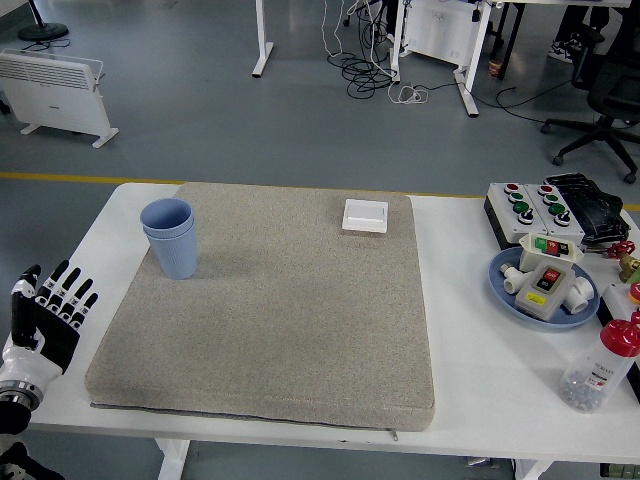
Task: Push cup pick cup insert cup
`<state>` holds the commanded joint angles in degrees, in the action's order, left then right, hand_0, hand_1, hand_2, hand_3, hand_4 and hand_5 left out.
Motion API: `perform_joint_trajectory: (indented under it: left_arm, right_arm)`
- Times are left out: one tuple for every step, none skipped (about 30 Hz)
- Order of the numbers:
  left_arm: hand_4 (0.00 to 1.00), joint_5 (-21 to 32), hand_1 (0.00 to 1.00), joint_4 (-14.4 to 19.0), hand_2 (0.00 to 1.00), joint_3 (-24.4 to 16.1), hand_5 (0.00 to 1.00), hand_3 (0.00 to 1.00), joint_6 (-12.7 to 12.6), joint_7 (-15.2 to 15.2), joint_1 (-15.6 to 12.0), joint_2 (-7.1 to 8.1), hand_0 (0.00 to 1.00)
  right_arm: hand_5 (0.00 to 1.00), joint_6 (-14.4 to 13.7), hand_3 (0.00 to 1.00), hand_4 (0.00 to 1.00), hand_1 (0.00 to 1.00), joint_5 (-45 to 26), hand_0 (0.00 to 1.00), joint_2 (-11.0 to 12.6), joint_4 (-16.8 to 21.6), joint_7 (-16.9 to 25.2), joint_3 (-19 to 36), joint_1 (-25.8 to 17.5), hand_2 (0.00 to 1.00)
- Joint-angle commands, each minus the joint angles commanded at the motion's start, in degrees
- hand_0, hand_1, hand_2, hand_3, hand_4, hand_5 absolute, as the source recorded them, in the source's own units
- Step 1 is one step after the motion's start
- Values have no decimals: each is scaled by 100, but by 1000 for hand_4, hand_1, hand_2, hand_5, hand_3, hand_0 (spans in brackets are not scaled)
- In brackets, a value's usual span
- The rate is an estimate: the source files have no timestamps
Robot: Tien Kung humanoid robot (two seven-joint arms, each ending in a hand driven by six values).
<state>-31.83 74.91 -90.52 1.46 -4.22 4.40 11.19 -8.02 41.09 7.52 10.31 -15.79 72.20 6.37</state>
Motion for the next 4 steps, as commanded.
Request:
perform_joint_trajectory:
  left_arm:
    - [577, -2, 961, -1, 998, -2, 998, 959, -2, 2, -6, 1, 965]
    - [577, -5, 961, -2, 998, -6, 998, 959, -4, 6, -14, 2, 965]
    - [577, -7, 961, -6, 998, -11, 998, 959, -7, 10, -24, 2, 965]
    - [577, -9, 961, -10, 998, -15, 998, 959, -8, 13, -31, 1, 965]
  right_arm:
    - [461, -1, 571, 118, 649, 3, 723, -3, 0, -2, -2, -5, 647]
    - [461, -2, 571, 118, 649, 8, 723, -6, 0, -5, -5, -10, 647]
    - [461, -1, 571, 118, 649, 10, 723, -9, 0, -7, -15, -15, 647]
    - [461, -1, 571, 118, 649, 7, 723, -11, 0, -9, -23, -20, 647]
